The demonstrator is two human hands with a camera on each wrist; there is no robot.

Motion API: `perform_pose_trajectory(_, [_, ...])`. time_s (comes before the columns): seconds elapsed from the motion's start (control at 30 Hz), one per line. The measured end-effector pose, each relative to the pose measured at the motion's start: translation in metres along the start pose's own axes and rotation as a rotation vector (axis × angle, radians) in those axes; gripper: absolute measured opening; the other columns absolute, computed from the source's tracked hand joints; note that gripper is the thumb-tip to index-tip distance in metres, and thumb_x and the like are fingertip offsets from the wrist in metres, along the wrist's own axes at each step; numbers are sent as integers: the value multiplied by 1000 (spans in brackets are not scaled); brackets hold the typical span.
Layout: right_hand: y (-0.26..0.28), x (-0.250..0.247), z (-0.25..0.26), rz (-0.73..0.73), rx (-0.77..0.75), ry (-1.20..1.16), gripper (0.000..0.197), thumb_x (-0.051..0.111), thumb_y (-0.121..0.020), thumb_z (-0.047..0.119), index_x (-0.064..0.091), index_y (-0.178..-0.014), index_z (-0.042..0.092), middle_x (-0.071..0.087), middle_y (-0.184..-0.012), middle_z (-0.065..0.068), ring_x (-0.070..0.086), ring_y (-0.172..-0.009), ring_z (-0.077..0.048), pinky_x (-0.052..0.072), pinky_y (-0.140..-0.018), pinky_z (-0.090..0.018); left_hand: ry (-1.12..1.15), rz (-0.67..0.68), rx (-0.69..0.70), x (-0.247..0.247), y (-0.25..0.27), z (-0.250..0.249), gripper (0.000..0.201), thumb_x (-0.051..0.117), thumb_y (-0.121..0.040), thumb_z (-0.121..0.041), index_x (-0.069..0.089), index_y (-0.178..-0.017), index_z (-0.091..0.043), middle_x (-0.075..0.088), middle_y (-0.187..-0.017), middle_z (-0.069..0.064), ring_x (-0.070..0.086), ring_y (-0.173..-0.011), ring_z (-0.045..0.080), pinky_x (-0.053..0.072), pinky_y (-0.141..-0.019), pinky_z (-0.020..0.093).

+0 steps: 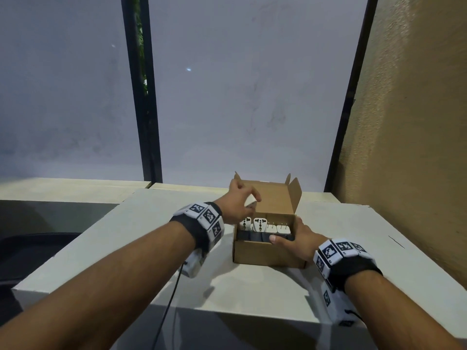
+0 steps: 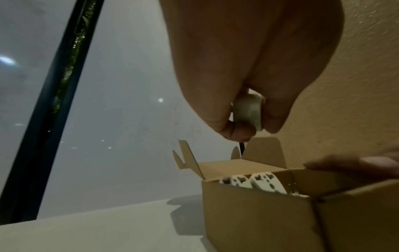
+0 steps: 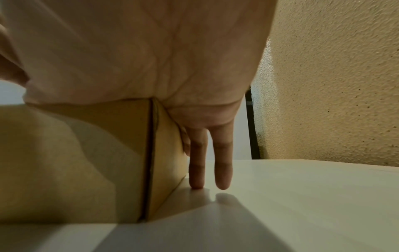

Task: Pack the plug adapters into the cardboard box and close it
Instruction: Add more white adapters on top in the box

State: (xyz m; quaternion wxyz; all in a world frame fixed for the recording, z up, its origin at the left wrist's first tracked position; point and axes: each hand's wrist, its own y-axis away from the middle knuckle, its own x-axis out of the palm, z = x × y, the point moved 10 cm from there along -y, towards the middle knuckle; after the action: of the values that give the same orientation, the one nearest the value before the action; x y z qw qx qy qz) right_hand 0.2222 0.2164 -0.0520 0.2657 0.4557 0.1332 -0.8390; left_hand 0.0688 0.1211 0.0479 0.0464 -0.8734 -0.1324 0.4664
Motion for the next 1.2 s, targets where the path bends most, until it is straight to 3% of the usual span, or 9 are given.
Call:
perform_pose_trajectory(0.23, [-3,4,-6,14,29,-8,130,51,-48,97,21,-154,26,48,-152,-6,54,-132,-31,45,-110,-48,-42,-46,19,21,-20,-17,34,73,-83,-19,49,-107,-23,58,-120,2,59,-103,16,51,-78,24])
perform_pose_trajectory(0.33, [-4,4,-5,10,37,-11,126,57,-54,93,21,-154,25,47,-153,-7,54,-132,-32,44,-111,-49,-156,6,36,36,-29,-26,38,76,-81,-20,58,-115,-20,56,-124,2,55,-112,20,50,-93,34])
perform_pose_trajectory(0.4, [-3,3,-5,6,43,-7,137,51,-44,98,20,-156,25,46,-154,-7,53,-134,-32,44,-112,-49,-217,4,49,41,-33,-32,41,75,-82,-24,61,-120,-20,50,-128,1,51,-115,20,49,-97,38])
perform_pose_trajectory(0.47, [-2,3,-4,9,46,-3,141,49,-42,99,19,-157,24,45,-155,-8,53,-133,-32,44,-112,-49,-279,-19,67,44,-36,-38,40,71,-85,-25,62,-124,-22,51,-127,1,52,-115,20,49,-96,38])
perform_pose_trajectory(0.6, [-4,2,-7,1,55,1,116,68,-70,80,19,-157,20,47,-152,-10,53,-132,-32,43,-111,-46,-451,-5,71,54,-39,-40,45,66,-86,-24,55,-130,-24,61,-124,0,57,-112,22,49,-94,39])
perform_pose_trajectory(0.77, [-6,5,-8,17,54,30,130,60,-59,90,16,-158,19,47,-152,-11,54,-131,-33,44,-110,-48,-562,29,-13,62,-38,-30,38,69,-82,-38,58,-115,-24,61,-112,5,59,-98,25,51,-89,41])
perform_pose_trajectory(0.93, [-7,3,-8,-3,63,43,121,64,-68,84,16,-158,18,49,-150,-11,55,-129,-32,45,-109,-47,-611,58,-45,68,-38,-20,40,68,-82,-46,63,-116,-26,60,-113,8,58,-102,28,49,-93,41])
perform_pose_trajectory(1.07, [-7,4,-7,16,52,59,127,59,-62,90,16,-158,18,48,-151,-11,55,-130,-32,45,-110,-48,-605,82,-31,67,-37,-18,43,67,-82,-50,63,-117,-25,61,-113,7,57,-104,26,49,-92,40])
perform_pose_trajectory(1.2, [-7,0,-2,94,-14,21,154,42,-31,109,18,-155,21,51,-149,-6,55,-131,-27,44,-112,-47,-540,-31,101,48,-29,-26,44,59,-88,-49,57,-126,-26,56,-132,-1,46,-125,21,40,-104,41])
